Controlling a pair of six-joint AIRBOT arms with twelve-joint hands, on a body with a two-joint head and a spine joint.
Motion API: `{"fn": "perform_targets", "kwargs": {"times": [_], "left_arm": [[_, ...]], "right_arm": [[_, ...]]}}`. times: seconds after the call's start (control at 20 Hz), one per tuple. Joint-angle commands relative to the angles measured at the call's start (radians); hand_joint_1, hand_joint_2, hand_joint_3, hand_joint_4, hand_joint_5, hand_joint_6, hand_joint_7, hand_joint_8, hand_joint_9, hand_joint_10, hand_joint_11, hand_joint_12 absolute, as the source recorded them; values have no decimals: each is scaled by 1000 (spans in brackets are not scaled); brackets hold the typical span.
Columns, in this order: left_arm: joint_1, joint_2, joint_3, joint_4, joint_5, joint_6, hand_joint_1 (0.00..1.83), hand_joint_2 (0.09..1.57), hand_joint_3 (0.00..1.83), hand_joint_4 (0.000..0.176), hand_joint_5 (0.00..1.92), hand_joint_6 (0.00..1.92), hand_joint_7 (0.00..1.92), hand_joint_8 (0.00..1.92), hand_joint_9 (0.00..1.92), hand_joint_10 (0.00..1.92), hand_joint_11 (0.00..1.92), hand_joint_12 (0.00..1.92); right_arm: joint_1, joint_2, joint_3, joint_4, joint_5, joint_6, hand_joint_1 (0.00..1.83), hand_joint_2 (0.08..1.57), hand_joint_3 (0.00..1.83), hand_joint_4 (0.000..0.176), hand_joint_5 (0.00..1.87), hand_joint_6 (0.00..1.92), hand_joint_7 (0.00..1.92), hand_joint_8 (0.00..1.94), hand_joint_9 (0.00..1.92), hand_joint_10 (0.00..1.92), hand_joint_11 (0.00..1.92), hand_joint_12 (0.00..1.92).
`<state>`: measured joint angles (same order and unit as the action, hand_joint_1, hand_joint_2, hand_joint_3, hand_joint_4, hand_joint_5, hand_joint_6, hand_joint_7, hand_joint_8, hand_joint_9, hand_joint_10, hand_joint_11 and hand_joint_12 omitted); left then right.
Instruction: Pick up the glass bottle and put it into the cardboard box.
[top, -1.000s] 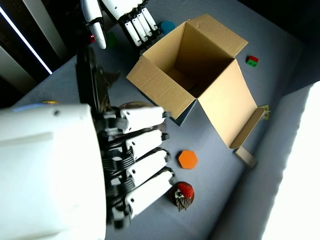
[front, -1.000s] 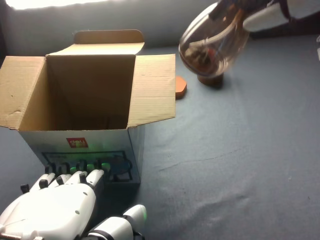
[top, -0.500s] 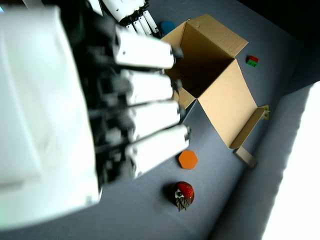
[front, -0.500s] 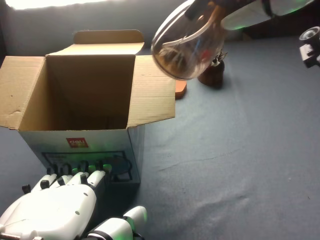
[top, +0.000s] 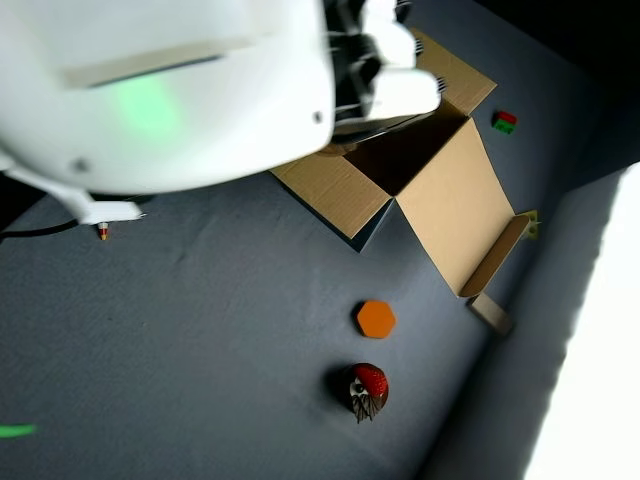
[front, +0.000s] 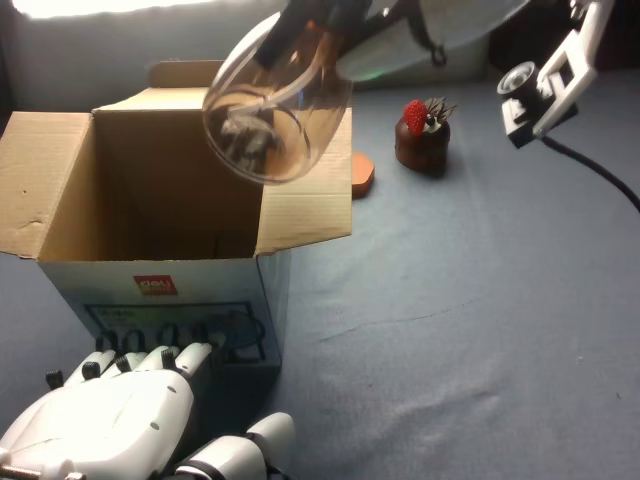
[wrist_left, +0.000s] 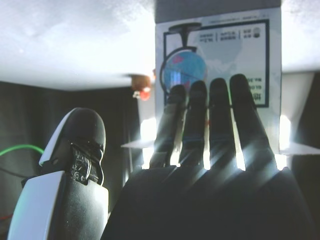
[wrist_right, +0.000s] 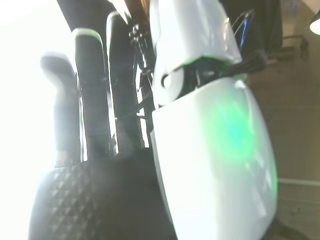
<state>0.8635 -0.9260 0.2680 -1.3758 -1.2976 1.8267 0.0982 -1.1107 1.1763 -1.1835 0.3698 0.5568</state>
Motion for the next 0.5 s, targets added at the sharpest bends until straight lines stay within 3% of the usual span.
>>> {"fn": "perform_targets", "kwargs": {"times": [0.0,0.15,0.25,0.45], "left_arm": [[-2,3,3,78,-56,-7,0,1264,1,0,111,1,117,0,110,1,0,432],[1,4,2,78,-54,-7,0,1263,0,0,109,0,116,0,109,1,0,432],[2,4,2,78,-53,-7,0,1262,0,0,109,0,116,0,109,1,0,432],[-1,-4,10,78,-37,-6,0,1263,1,0,109,0,117,0,110,1,0,433]], "right_arm": [[10,-3,4,56,61,6,1349,1193,2,0,791,1288,907,1138,689,1534,541,1870],[-11,-47,15,72,44,-25,1349,1193,2,0,790,1288,907,1140,688,1534,537,1867],[-24,-74,15,142,37,-133,1349,1193,2,0,790,1288,907,1141,688,1534,536,1866],[-38,-82,18,185,44,-223,1349,1193,2,0,781,1298,904,1137,699,1533,543,1861]]}}
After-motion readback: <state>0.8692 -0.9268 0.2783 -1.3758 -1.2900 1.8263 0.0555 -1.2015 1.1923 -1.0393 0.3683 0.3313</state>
